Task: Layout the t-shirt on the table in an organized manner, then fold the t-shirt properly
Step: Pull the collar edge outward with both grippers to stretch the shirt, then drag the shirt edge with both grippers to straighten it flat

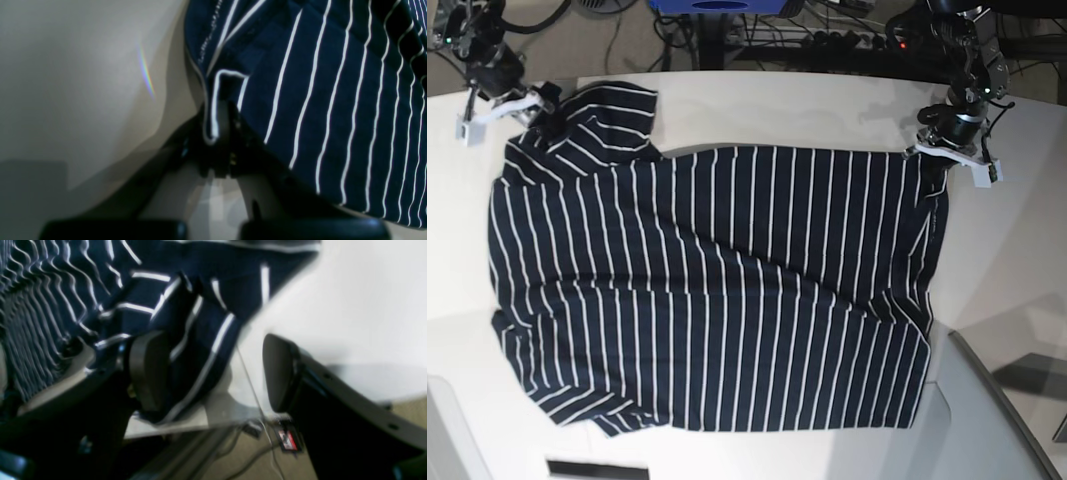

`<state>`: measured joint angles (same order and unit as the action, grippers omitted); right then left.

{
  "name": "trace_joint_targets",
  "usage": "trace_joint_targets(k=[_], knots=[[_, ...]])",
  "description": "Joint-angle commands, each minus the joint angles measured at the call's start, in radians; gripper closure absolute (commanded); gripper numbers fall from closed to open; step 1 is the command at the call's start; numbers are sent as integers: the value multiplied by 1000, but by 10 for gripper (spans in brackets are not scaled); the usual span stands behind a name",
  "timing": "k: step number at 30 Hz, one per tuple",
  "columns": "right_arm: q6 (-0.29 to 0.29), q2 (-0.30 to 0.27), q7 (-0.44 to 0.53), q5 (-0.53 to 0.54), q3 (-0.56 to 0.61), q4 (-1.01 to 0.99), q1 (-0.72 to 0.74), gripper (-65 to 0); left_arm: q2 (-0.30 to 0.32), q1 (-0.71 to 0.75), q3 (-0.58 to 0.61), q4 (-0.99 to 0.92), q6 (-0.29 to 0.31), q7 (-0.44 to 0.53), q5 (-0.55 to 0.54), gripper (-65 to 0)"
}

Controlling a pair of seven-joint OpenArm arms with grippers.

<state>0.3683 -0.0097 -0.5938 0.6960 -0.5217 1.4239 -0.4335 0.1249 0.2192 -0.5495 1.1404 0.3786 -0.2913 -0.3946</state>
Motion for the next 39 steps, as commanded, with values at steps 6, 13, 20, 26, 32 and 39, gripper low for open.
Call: trace_joint_targets(k=[6, 13, 20, 26, 32, 39], knots=[[-5, -5, -15, -12, -2, -4, -1, -299, 6, 10, -2, -4, -20, -52, 29, 0], [-5, 1, -15, -6, -15, 27, -15, -17, 6, 10, -2, -4, -20, -52, 29, 0], [-15, 1, -15, -6, -15, 191, -103, -2, 6, 10, -2, -4, -20, -52, 29, 0], [-16, 1, -15, -5, -16, 197, -147, -2, 6, 10, -2, -4, -20, -52, 29, 0], [-16, 23, -68, -5, -19, 186, -169, -2, 6, 13, -2, -4, -20, -52, 29, 0], [-18, 86, -70, -9, -142, 186, -189, -2, 20, 23, -2, -4, -20, -49, 29, 0]])
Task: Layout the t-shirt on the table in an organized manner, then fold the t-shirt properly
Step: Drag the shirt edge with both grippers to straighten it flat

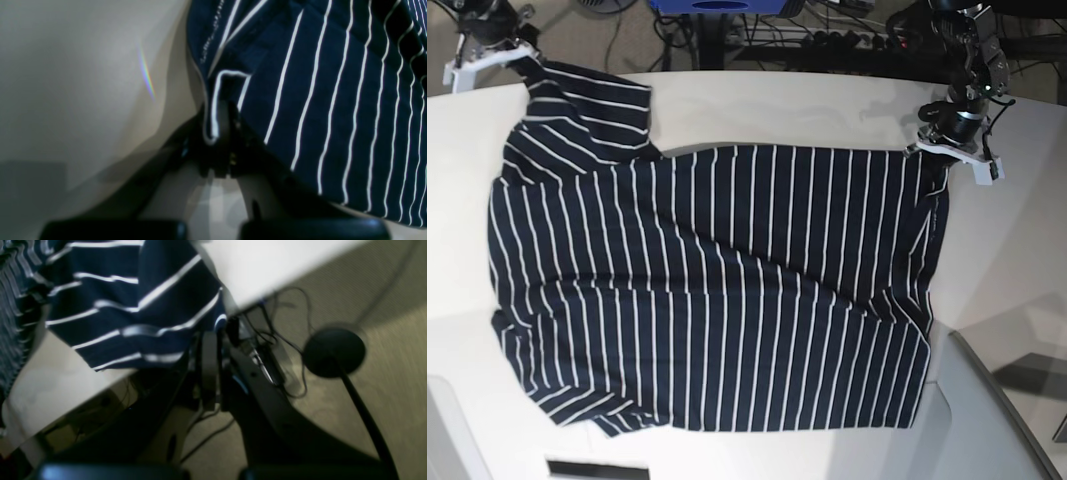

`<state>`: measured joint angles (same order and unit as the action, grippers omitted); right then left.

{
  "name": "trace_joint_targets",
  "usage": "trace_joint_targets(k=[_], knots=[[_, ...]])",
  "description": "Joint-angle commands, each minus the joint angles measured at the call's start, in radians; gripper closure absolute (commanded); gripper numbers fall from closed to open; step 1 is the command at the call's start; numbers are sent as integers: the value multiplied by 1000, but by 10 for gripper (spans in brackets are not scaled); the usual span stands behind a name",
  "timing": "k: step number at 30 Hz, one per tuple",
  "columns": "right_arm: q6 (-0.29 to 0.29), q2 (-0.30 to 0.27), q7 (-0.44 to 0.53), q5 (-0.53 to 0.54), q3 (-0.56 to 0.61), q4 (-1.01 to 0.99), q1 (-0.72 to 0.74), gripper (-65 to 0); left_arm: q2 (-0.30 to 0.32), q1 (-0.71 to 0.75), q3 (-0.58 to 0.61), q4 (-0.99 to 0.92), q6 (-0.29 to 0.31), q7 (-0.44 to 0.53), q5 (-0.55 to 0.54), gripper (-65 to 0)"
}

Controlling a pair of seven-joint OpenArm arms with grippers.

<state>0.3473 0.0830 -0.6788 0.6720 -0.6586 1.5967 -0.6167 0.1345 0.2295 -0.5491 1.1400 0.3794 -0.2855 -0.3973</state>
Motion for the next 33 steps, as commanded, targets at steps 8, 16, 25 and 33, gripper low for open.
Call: trace_joint_targets(k=[8, 16, 25, 33], knots=[[-50, 16, -52, 15, -13, 17, -2, -24, 24, 12, -2, -2, -21, -54, 31, 0], [-49, 28, -109, 18, -37, 118, -25, -339, 24, 12, -2, -2, -21, -54, 31, 0], [-47, -78, -117, 9, -31, 75, 133, -347, 24, 12, -2, -2, -21, -53, 31, 0], [-46, -159, -117, 9, -31, -94, 214, -348, 24, 12, -4, -4, -21, -53, 31, 0]])
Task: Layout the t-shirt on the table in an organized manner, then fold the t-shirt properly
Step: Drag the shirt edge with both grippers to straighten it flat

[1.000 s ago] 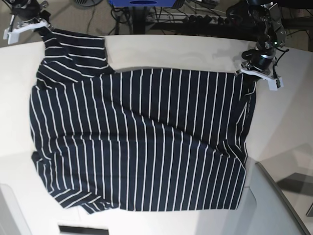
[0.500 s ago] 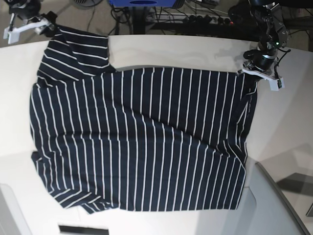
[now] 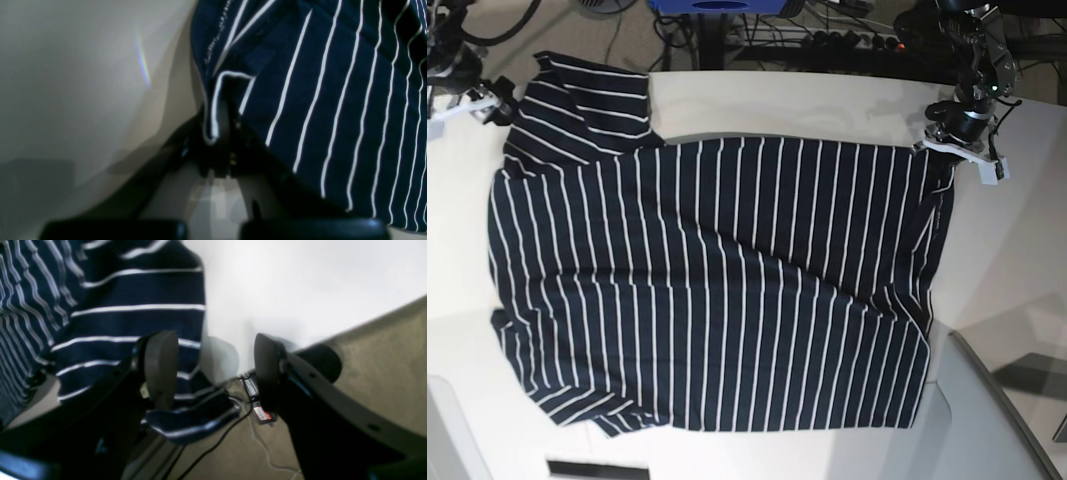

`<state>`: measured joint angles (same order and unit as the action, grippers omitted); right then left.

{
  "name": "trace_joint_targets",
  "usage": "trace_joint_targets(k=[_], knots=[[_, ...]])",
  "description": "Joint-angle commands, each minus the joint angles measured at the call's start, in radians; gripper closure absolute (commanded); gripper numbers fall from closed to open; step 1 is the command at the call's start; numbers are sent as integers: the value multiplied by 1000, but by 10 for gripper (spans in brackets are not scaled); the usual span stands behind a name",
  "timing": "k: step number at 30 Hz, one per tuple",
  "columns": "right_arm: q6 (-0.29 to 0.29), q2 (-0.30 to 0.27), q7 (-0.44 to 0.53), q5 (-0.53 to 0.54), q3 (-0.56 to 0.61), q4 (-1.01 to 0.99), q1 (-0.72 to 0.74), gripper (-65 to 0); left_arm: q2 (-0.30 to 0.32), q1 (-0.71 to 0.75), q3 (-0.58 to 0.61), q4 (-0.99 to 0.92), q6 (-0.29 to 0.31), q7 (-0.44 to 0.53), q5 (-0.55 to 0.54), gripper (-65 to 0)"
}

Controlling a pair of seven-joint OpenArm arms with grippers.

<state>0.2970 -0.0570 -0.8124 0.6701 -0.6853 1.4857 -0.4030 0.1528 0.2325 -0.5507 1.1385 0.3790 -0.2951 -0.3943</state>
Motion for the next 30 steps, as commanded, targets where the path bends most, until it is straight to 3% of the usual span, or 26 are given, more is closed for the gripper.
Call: trace_joint_targets(k=[1, 21, 23, 27, 28, 30], knots=[[5, -22, 17, 10, -4, -4, 9, -348, 6, 9, -2, -2, -21, -43, 28, 0], [6, 29, 21, 15, 117, -29, 9, -335, 6, 8, -2, -2, -21, -43, 27, 0], [6, 29, 21, 15, 115, -29, 9, -276, 6, 8, -2, -2, -21, -43, 27, 0], [5, 26, 23, 15, 115, -29, 11, -23, 6, 8, -2, -2, -21, -43, 27, 0], [3, 26, 23, 15, 114, -29, 11, 0, 6, 8, -2, -2, -21, -43, 27, 0], [3, 26, 23, 18, 103, -21, 6, -21, 6, 8, -2, 2, -21, -46, 27, 0]])
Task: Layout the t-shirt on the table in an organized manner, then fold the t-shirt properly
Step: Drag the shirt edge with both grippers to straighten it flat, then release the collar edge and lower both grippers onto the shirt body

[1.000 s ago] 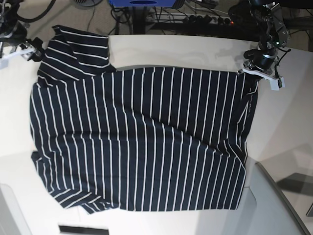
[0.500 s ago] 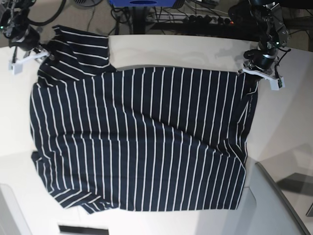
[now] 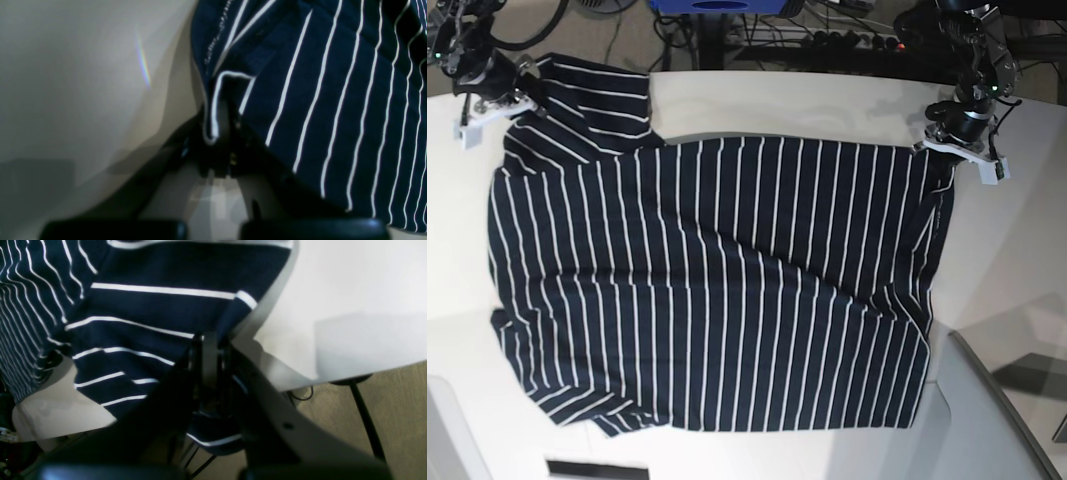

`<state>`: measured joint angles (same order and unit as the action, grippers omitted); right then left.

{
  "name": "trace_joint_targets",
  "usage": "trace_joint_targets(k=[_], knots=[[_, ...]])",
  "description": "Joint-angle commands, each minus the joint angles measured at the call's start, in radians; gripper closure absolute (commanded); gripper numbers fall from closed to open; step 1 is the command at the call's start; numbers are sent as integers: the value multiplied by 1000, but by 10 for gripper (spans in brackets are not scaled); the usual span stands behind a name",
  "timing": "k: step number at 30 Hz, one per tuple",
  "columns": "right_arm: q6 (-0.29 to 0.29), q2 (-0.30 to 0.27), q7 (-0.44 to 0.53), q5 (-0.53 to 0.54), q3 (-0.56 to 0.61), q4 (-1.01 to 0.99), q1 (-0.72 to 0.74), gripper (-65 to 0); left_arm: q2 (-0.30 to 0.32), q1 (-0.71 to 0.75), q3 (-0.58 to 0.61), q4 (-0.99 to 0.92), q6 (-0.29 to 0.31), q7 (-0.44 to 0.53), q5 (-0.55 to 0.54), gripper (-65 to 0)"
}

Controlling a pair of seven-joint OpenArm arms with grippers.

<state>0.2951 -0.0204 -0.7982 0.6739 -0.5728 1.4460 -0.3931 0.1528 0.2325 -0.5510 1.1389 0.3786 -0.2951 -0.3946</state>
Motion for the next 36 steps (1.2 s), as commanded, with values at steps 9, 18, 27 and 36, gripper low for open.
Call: trace_joint_targets(k=[9, 18, 27, 36], knots=[[6, 14, -99, 17, -157, 220, -77, -5, 1, 137, -2, 125, -20, -46, 27, 0], [9, 76, -177, 17, -155, 414, -137, -5, -32, 301, -4, 370, -25, -48, 27, 0], [9, 78, -175, 10, -158, 421, -137, -5, -52, 316, -4, 359, -91, -48, 27, 0], [9, 73, -171, 8, -158, 404, -139, -5, -54, 338, -4, 327, -97, -48, 12, 0]])
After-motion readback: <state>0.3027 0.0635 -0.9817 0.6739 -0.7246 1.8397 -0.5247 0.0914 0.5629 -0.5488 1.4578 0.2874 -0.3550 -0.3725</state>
